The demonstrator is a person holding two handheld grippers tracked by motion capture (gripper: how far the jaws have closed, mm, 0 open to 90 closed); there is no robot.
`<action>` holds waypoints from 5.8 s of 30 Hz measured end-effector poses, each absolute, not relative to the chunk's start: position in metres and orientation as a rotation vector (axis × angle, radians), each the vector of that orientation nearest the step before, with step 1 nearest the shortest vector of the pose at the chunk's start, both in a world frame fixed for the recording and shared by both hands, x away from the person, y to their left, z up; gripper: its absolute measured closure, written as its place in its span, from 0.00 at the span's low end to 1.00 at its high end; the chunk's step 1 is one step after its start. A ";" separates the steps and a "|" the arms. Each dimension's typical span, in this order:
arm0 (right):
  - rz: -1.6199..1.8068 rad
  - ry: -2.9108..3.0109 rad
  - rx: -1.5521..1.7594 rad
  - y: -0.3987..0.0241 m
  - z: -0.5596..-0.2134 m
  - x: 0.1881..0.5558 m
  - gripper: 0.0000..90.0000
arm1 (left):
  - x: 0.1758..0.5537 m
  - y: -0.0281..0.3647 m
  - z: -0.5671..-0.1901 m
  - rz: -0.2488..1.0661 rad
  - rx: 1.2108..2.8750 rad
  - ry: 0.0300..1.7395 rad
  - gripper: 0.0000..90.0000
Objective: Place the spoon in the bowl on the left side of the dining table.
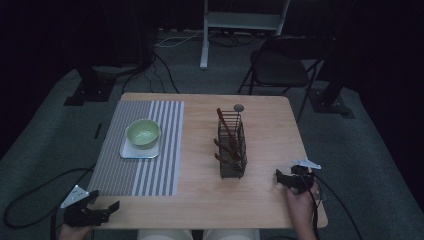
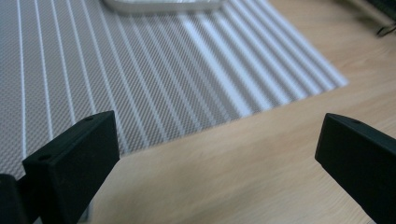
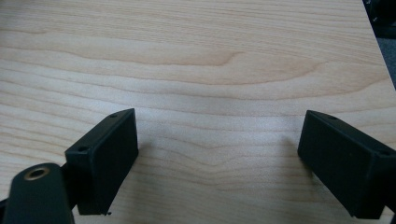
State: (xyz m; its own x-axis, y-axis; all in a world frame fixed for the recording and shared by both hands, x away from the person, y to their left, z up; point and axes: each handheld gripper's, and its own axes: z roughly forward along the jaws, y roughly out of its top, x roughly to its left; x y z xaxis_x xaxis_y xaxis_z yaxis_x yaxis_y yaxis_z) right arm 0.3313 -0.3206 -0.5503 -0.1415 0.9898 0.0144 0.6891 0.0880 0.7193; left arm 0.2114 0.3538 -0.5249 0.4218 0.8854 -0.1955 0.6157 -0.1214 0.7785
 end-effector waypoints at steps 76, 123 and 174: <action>0.810 1.872 1.661 -0.322 -0.550 0.331 0.13 | 0.264 0.253 -0.486 0.244 1.956 0.910 0.01; 0.810 1.872 1.660 -0.322 -0.550 0.331 0.13 | 0.303 0.129 -0.417 0.237 2.001 0.544 0.09; 0.810 1.872 1.660 -0.322 -0.550 0.331 0.13 | 0.333 0.068 -0.429 0.267 1.947 0.594 0.85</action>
